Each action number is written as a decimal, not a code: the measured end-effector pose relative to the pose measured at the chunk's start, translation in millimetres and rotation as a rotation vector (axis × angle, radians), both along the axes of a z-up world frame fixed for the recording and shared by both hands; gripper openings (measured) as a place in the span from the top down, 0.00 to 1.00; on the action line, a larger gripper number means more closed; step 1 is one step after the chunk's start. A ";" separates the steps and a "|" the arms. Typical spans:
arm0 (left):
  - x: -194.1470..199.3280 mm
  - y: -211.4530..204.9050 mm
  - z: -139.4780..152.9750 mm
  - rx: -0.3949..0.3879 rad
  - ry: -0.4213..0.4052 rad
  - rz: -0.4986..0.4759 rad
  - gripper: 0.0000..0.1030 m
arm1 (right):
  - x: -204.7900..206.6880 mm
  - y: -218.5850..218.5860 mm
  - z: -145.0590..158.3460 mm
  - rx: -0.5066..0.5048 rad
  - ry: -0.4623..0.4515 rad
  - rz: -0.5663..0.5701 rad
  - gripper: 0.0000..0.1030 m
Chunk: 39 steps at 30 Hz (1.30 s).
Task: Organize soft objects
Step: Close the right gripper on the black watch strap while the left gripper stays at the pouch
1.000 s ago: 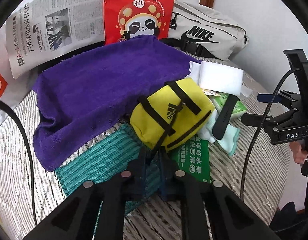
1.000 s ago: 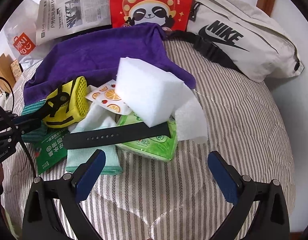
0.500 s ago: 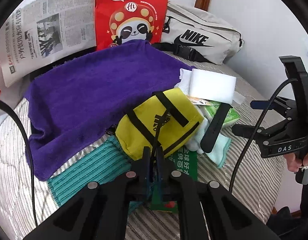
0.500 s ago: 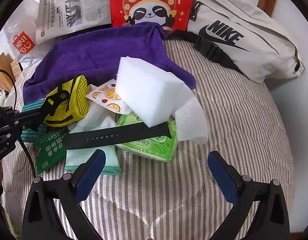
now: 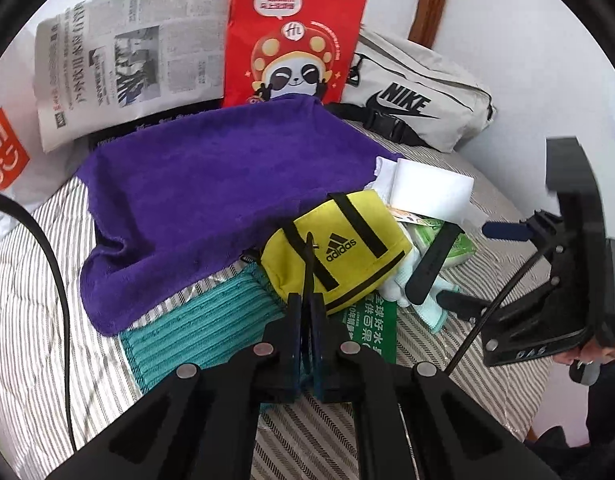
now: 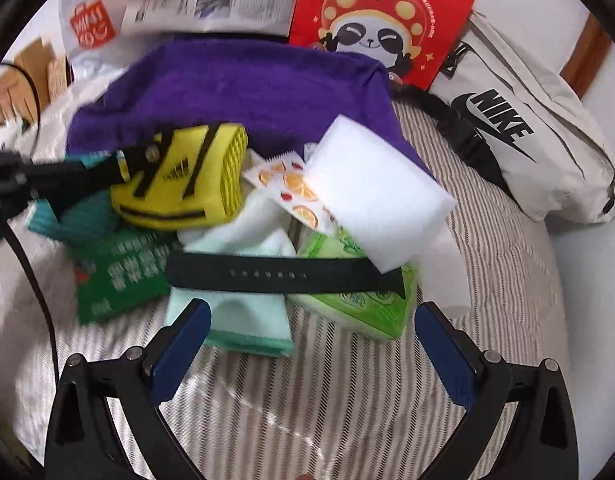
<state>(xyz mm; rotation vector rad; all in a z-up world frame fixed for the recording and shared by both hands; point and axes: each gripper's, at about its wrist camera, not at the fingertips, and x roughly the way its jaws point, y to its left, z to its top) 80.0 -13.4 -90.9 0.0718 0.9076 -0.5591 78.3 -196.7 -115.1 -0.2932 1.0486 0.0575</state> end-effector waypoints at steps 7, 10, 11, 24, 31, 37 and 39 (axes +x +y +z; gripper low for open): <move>-2.7 8.4 5.1 -0.025 0.000 0.013 0.96 | -2.4 -4.3 -1.5 -0.033 -0.019 0.032 0.02; -2.2 7.8 5.0 -0.019 -0.001 0.014 0.96 | 1.0 3.0 -7.5 -0.091 -0.027 0.064 0.02; -2.3 8.0 5.1 -0.021 0.000 0.015 0.96 | 1.7 6.7 -9.3 -0.119 -0.034 0.078 0.02; -2.1 8.6 2.3 -0.024 0.017 0.014 0.96 | 10.3 17.5 -5.8 -0.154 -0.109 0.162 0.73; -2.1 7.2 2.4 -0.025 0.016 0.005 0.96 | 1.0 6.8 9.7 -0.107 -0.104 0.160 0.79; -2.9 7.0 2.1 -0.035 0.020 0.004 0.96 | 0.9 -14.5 18.1 0.080 -0.036 0.108 0.79; -3.3 6.3 3.2 -0.040 0.019 0.005 0.96 | 3.1 -22.0 15.9 0.129 -0.008 0.083 0.79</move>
